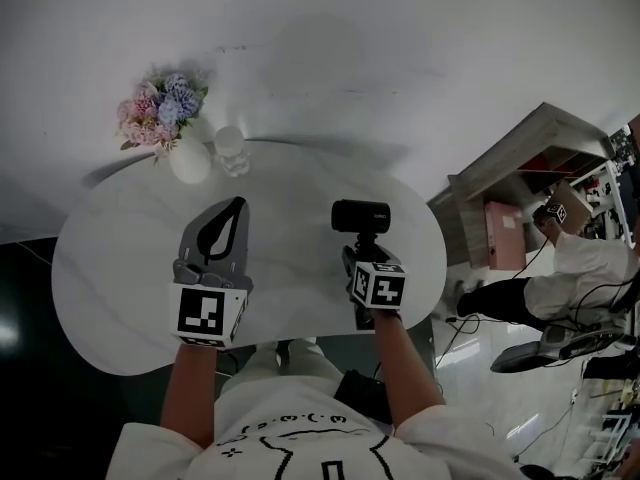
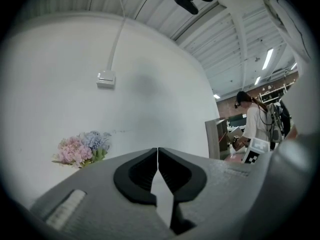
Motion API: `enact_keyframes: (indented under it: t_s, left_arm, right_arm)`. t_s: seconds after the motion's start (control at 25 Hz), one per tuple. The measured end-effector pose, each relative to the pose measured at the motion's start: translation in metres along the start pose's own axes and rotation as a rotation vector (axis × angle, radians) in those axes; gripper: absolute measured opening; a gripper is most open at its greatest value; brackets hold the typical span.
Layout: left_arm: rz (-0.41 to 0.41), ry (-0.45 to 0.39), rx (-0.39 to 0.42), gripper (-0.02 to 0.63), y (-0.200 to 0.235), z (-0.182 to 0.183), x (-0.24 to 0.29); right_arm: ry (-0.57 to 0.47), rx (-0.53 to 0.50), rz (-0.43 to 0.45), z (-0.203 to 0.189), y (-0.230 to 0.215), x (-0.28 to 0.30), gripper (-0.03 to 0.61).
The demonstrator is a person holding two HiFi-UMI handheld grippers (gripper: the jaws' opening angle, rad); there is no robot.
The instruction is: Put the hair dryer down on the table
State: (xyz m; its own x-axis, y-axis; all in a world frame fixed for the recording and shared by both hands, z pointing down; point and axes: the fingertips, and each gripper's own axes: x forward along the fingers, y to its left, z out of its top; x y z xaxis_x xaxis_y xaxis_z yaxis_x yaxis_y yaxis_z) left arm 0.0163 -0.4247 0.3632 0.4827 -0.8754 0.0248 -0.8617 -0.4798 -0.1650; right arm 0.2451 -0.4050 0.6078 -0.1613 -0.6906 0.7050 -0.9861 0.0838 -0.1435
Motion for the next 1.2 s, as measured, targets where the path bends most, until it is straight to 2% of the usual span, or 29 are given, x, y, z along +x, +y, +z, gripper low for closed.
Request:
enact_keyframes:
  t_s: [0.2,0.52,0.88,1.2]
  left_arm:
    - [0.032,0.013,0.01,0.02,0.006,-0.001,-0.002]
    - [0.046,0.022,0.021,0.02,0.007,-0.001,-0.005]
    - [0.032,0.01,0.036,0.02,0.004,0.01,-0.005]
    - [0.039,0.011,0.042,0.02,0.005,0.015,-0.006]
  right_arm:
    - [0.082,0.023,-0.012,-0.013,-0.008,0.016,0.265]
    - [0.144,0.003,-0.035,-0.022,-0.009,0.027,0.267]
    - [0.188,-0.033,-0.087,-0.026,-0.012,0.029,0.267]
    - [0.2,-0.046,-0.094,-0.026,-0.012,0.03,0.267]
